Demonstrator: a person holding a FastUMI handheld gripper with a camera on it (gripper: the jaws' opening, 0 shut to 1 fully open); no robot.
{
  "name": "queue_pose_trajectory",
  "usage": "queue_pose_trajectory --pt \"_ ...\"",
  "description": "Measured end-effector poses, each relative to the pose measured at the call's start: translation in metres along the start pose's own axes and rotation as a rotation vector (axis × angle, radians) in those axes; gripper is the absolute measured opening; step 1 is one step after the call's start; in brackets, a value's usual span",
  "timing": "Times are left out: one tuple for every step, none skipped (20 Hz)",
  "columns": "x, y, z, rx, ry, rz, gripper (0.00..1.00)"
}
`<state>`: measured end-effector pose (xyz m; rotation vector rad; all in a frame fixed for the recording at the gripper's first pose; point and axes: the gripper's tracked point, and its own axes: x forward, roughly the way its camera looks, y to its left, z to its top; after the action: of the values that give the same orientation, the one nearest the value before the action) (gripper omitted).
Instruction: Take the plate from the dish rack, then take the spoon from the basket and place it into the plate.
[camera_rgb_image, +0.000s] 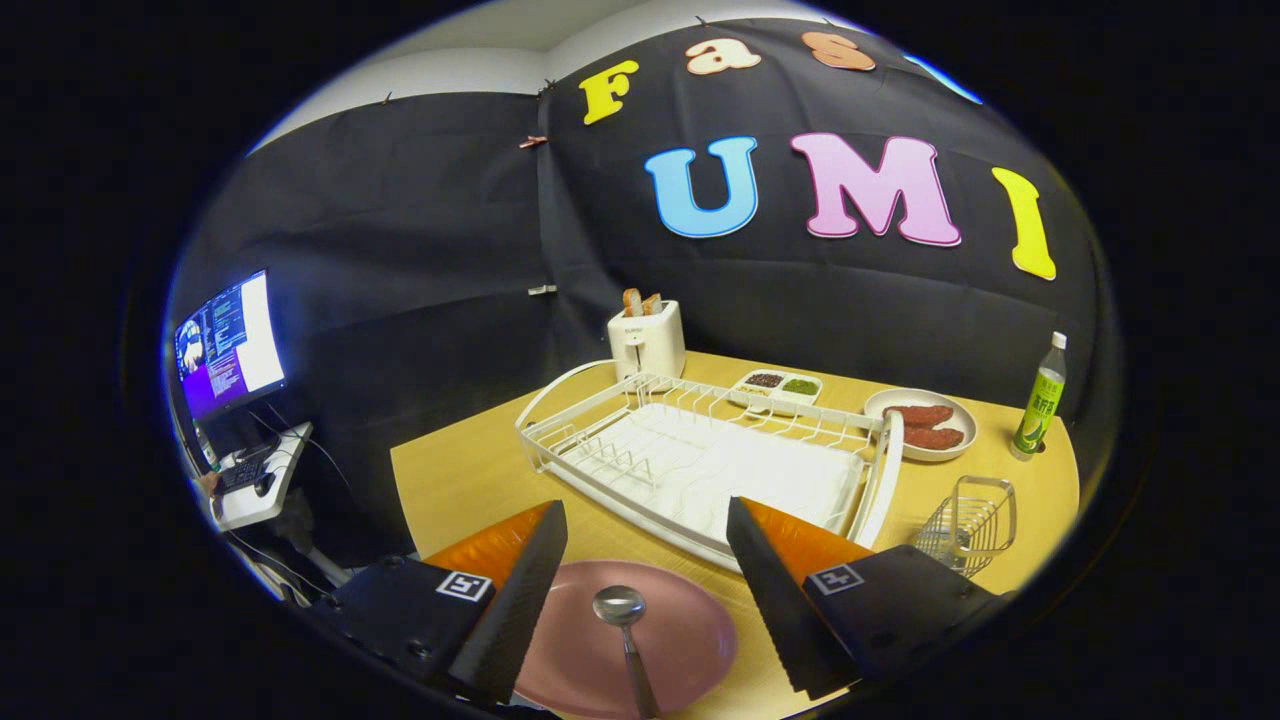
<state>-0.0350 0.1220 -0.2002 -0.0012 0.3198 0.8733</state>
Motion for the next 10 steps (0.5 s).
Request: queue_pose_trajectory --pt "-0.004 -0.005 0.009 0.003 -0.011 -0.012 0.98" --pt "-0.009 -0.01 0.019 0.004 -0.024 -0.026 0.98" --pt "-0.015 -0.015 0.029 0.006 -0.036 -0.04 0.98" --pt "-0.021 -0.022 0.038 0.005 -0.043 -0.057 0.98" --pt "-0.027 -0.032 0.047 -0.004 -0.053 -0.086 0.98" --pt "-0.035 -0.043 0.058 -0.013 -0.066 -0.119 0.99" --pt "-0.043 -0.051 0.069 -0.015 -0.081 -0.147 0.98" --pt "-0.052 -0.061 0.08 -0.011 -0.097 -0.182 0.98" --pt "-0.063 -0.07 0.092 -0.005 -0.114 -0.216 0.98" --pt "-0.073 -0.08 0.106 -0.001 -0.133 -0.254 0.98"
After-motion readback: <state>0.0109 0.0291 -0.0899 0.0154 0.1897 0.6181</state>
